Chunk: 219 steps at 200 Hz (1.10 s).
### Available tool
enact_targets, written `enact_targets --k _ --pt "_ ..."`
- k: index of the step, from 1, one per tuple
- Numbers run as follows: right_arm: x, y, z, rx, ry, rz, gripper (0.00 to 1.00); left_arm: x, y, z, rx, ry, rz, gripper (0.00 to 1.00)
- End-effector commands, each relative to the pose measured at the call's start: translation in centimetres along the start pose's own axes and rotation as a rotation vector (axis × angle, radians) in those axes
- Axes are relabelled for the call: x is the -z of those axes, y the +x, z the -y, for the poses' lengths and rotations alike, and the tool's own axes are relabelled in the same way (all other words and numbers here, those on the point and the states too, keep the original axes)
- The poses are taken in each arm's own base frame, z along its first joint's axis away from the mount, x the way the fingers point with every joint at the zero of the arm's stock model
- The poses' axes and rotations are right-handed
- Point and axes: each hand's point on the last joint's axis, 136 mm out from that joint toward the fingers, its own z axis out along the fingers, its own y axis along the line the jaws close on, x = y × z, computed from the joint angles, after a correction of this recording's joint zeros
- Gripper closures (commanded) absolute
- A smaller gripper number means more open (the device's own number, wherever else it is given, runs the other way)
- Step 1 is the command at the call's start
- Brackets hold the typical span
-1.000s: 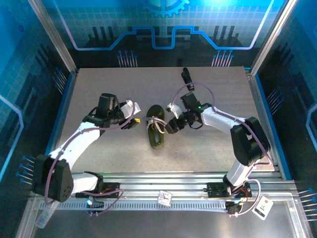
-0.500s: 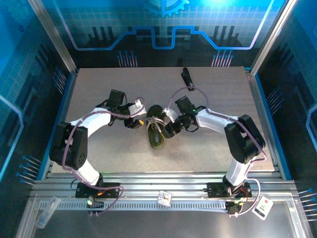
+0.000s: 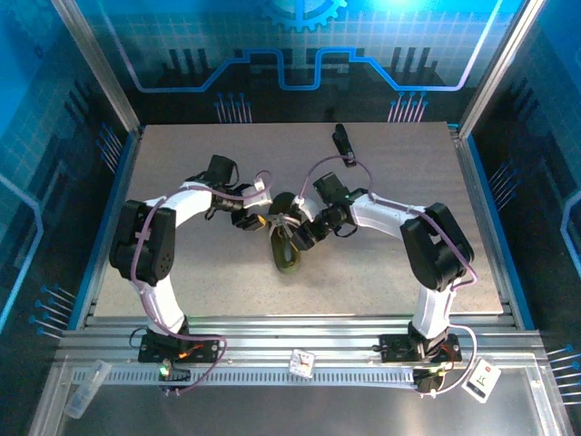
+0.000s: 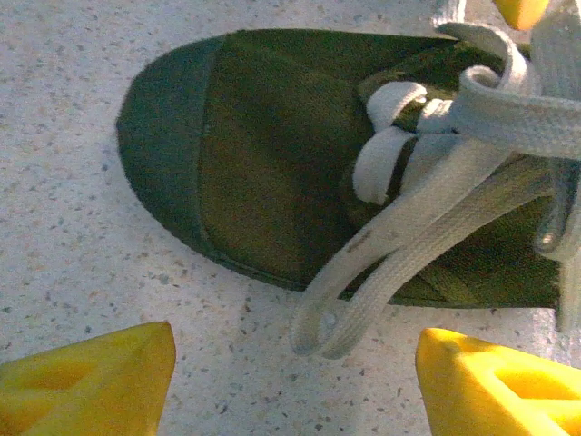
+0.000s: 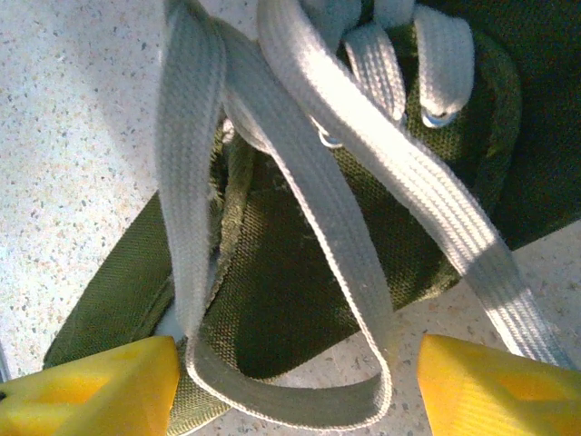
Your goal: Tie the shoes
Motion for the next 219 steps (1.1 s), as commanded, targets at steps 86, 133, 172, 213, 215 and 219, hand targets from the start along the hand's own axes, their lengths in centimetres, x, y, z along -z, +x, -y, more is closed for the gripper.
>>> enact_targets --k 86,133,172,213,215,219 --pt "-0.6 1.1 -0.6 -0.003 -0.021 -0.054 0.69 -1.9 -1.1 3.3 -0.008 0.174 -0.035 0.79" --pt "1.1 0.8 -1.1 0.033 0.014 -0.016 0.92 0.5 -2.1 3.6 -0.047 0.105 -0.020 1.00" --pt "2.4 0.7 -1.2 0.078 0.046 -0.009 1.00 2.4 -2.7 3.9 -0.059 0.039 -0.018 1.00" --pt "2.5 0.9 -1.1 0.081 0.052 -0.037 1.00 3.5 -2.3 4.8 -0.043 0.002 -0.032 1.00" --pt "2.5 0.9 -1.1 0.081 0.052 -0.038 1.00 3.5 -2.2 4.9 -0.041 0.002 -0.033 1.00" --pt "2.5 0.9 -1.1 0.082 0.052 -0.038 1.00 3.6 -2.2 5.0 -0.039 0.001 -0.034 1.00"
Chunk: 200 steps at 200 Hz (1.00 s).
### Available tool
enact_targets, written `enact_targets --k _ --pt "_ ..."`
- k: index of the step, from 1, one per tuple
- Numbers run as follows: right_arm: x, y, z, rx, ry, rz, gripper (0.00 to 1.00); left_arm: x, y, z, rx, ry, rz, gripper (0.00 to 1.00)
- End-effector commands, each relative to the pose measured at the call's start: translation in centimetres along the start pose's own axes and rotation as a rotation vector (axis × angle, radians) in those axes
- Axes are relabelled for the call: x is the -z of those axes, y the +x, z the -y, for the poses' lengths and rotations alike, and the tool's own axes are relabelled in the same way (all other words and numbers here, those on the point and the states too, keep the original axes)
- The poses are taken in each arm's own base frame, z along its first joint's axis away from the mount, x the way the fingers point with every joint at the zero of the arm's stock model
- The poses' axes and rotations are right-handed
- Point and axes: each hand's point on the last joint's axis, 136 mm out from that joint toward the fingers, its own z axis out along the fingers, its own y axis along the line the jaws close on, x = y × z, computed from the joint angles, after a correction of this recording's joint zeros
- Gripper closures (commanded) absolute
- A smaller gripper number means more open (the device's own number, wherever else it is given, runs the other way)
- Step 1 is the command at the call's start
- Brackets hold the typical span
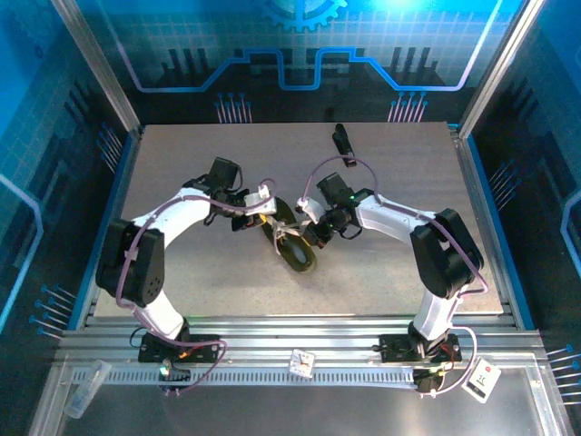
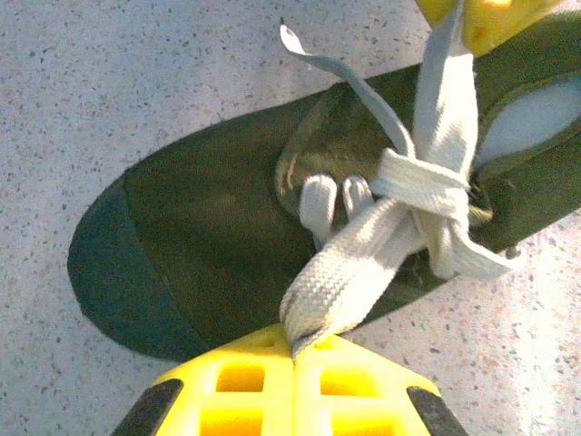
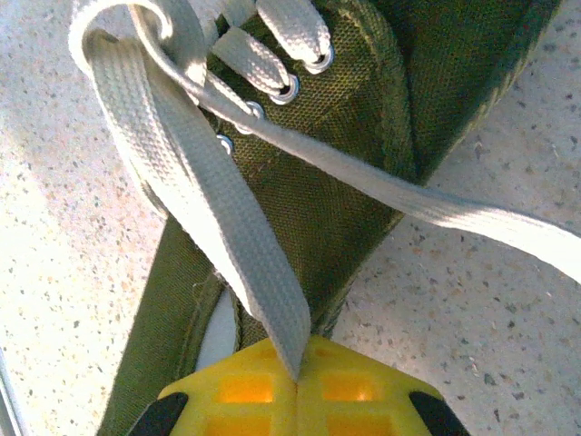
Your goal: Tie the shoes
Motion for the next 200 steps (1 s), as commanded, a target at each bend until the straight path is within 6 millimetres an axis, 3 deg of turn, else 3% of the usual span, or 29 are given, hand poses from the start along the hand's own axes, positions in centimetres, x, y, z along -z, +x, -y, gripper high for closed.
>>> enact_targets --k 1,90,200 --pt "0.7 -0.2 -0.8 0.034 -0.007 -0.013 1.00 0.5 0.2 0.9 0.021 -0.010 -0.008 1.00" --pt "0.0 0.2 0.1 0.006 -0.012 -0.051 1.00 0.1 0.7 2.6 0.053 0.009 -0.039 1.00" --pt "1.1 -0.3 -0.6 0.069 -0.056 -0.087 0.85 -0.2 0.1 3.3 0.092 0.029 -0.054 1.00"
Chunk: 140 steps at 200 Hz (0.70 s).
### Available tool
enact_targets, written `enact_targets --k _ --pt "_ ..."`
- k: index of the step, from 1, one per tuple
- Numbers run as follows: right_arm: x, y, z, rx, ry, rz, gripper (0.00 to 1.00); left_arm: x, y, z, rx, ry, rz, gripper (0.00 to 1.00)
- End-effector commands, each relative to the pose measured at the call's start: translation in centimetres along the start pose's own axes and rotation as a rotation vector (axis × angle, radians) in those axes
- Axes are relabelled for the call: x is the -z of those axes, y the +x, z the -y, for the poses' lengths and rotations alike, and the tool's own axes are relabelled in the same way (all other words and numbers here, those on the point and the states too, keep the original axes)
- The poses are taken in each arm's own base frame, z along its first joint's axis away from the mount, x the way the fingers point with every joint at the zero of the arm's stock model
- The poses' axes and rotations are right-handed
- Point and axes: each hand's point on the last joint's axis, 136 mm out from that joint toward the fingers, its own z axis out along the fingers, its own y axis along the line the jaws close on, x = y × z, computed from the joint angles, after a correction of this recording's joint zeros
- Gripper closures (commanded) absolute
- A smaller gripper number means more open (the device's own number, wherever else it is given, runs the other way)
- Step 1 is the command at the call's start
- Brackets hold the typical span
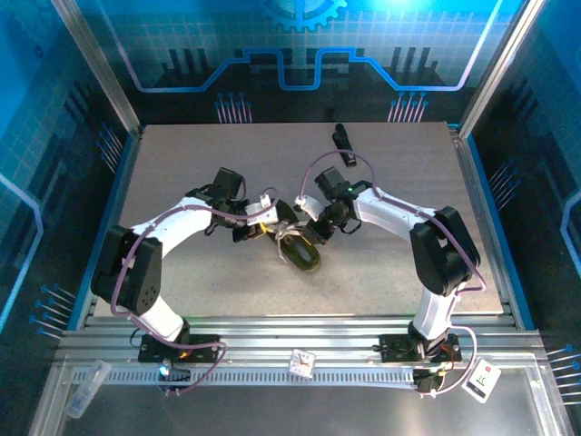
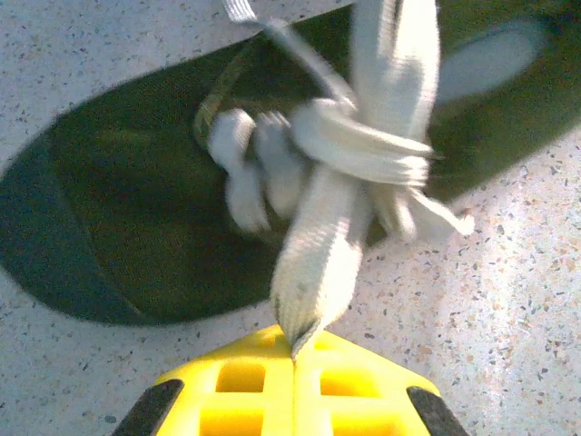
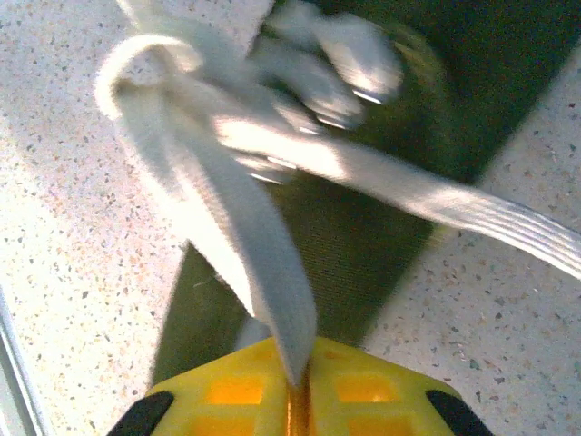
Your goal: Tie the shoes
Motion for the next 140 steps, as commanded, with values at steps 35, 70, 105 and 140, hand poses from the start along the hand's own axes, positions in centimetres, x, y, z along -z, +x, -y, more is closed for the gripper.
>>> enact_targets --k 35,70,105,140 --pt "0.2 0.1 -0.4 0.025 -0.044 -0.046 0.89 0.4 -0.7 0.6 0.028 0.010 0.004 1.00" --pt "0.5 -0.3 0.9 0.038 0.013 -0.044 1.00 0.7 -0.2 0.5 0.063 -0.013 -0.025 1.00" --pt "0.5 -0.2 2.9 -0.007 0.034 -0.065 1.00 0.8 1.8 1.2 0.191 -0.047 -0.100 1.00" --pt "-0.2 1.2 5.4 -0.074 0.064 -0.124 1.00 -0.1 3.8 2.6 0.283 -0.028 -0.166 1.00"
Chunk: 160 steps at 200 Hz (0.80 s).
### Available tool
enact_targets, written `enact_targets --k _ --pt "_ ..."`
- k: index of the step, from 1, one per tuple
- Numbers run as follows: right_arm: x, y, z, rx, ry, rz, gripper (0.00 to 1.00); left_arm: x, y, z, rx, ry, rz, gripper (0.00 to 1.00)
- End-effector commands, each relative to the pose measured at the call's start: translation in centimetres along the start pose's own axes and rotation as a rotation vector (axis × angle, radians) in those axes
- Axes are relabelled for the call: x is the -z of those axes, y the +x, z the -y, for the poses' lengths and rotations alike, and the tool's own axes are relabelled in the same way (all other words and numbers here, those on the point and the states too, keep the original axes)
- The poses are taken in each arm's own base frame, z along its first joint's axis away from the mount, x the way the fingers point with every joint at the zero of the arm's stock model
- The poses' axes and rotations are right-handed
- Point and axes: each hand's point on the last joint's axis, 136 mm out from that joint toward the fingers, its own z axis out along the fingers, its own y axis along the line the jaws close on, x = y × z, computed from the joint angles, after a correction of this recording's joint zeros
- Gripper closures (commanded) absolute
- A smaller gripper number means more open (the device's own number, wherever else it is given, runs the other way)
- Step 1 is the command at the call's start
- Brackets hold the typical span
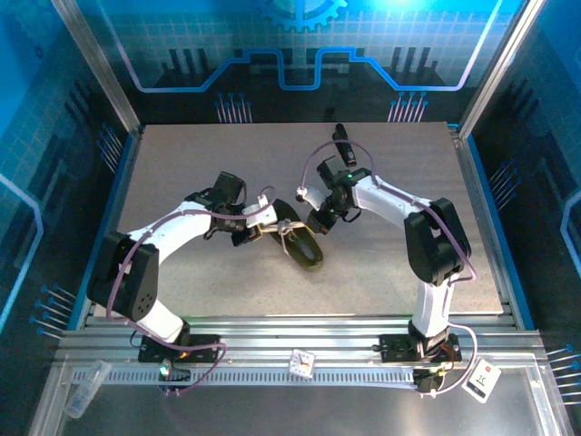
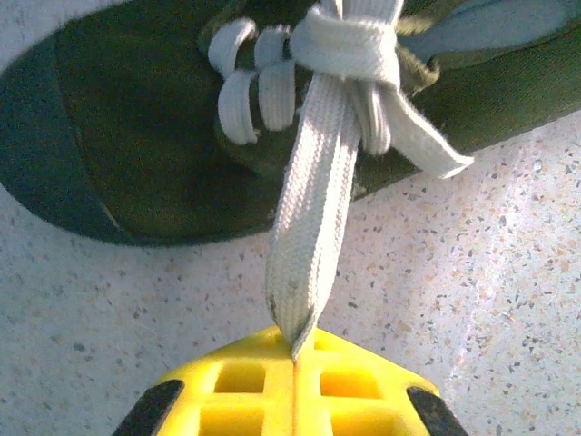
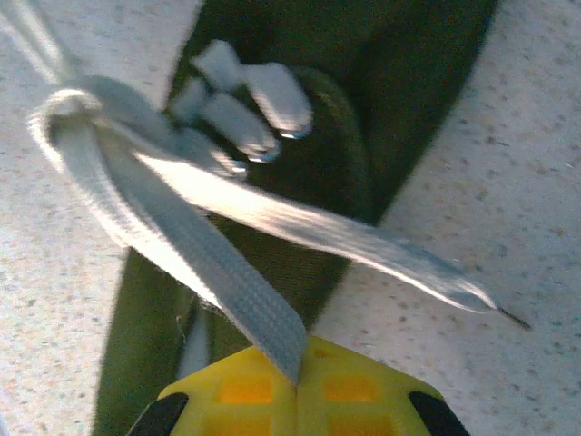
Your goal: Tie the shoes
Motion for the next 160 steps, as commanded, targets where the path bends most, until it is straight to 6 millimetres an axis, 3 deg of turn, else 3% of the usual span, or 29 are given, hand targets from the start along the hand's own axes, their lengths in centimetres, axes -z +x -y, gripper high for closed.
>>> enact_targets --k 1,89,160 --pt "-0.7 1.9 1.7 -0.051 0.020 -0.083 1.00 -0.5 2.4 1.6 0.104 0.018 -0.078 1.00" --pt "-1.2 5.4 5.5 -0.222 0.063 -0.120 1.00 -1.8 4.8 2.1 0.221 0.008 -0.140 1.00" --pt "-2.4 6.5 5.1 -0.276 0.006 -0.123 1.00 -1.9 6.5 2.0 0.281 -0.012 -0.189 1.00"
